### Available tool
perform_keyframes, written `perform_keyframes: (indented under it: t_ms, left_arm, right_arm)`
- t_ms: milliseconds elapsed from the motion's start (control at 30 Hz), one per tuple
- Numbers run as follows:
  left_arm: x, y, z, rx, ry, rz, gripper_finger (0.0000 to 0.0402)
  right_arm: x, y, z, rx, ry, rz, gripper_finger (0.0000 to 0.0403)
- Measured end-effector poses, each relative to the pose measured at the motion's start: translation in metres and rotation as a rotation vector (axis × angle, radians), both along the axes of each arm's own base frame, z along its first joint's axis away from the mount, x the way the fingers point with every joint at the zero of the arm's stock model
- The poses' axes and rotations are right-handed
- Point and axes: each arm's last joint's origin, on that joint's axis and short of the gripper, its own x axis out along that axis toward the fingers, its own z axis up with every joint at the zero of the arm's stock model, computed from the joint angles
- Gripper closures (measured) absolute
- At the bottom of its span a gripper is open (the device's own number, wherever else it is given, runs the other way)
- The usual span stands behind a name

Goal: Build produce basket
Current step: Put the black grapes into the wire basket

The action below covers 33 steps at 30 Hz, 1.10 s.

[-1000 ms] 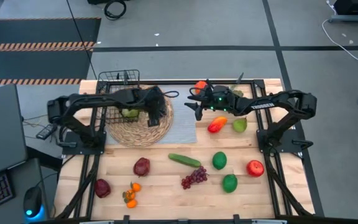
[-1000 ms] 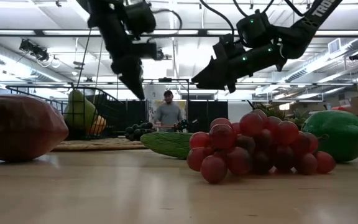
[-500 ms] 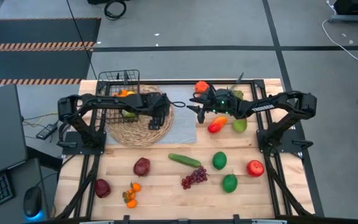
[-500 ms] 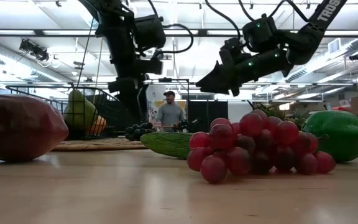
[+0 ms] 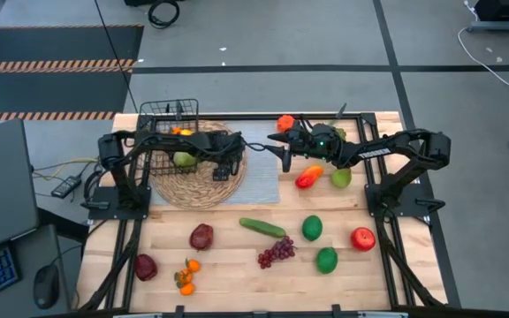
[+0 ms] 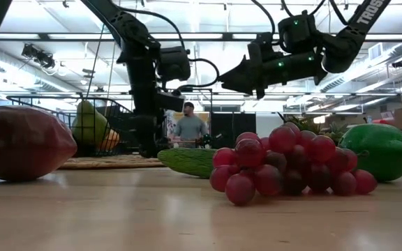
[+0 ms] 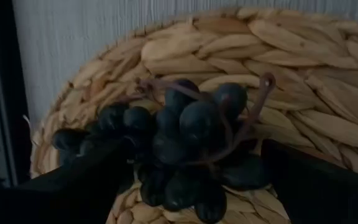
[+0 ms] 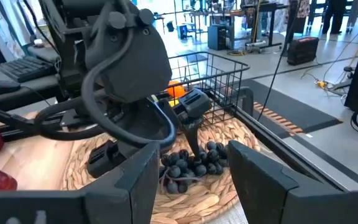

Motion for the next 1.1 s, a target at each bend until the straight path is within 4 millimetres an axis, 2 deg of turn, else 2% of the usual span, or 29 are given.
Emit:
perform_keyframes:
  t_ms: [300, 400, 500, 700, 900, 1100]
  left_arm:
    - [-0.002, 0.014, -0.006, -0.001, -0.007, 0.057, 0.0025]
    - [-0.002, 0.014, -0.007, 0.017, 0.006, 0.061, 0.0039]
    - [-0.002, 0.012, -0.007, 0.026, 0.009, 0.065, 0.0075]
    - [-0.001, 0.007, -0.007, 0.035, 0.034, 0.053, 0.0178]
    - [0.003, 0.008, 0.018, 0.054, 0.123, 0.06, 0.0272]
    - [0.013, 0.012, 0.063, 0.081, 0.144, 0.067, 0.0323]
  right_arm:
    - [0.0, 0.0, 0.0, 0.003, 0.005, 0.001, 0.0207]
    - [0.0, 0.0, -0.001, 0.004, 0.008, 0.001, 0.0207]
    - [0.0, 0.0, -0.001, 0.006, 0.012, 0.001, 0.0207]
    - [0.0, 0.0, -0.001, 0.007, 0.015, 0.002, 0.0207]
    - [0.0, 0.0, -0.001, 0.006, 0.014, 0.003, 0.0207]
    - [0.0, 0.0, -0.001, 0.006, 0.013, 0.004, 0.0207]
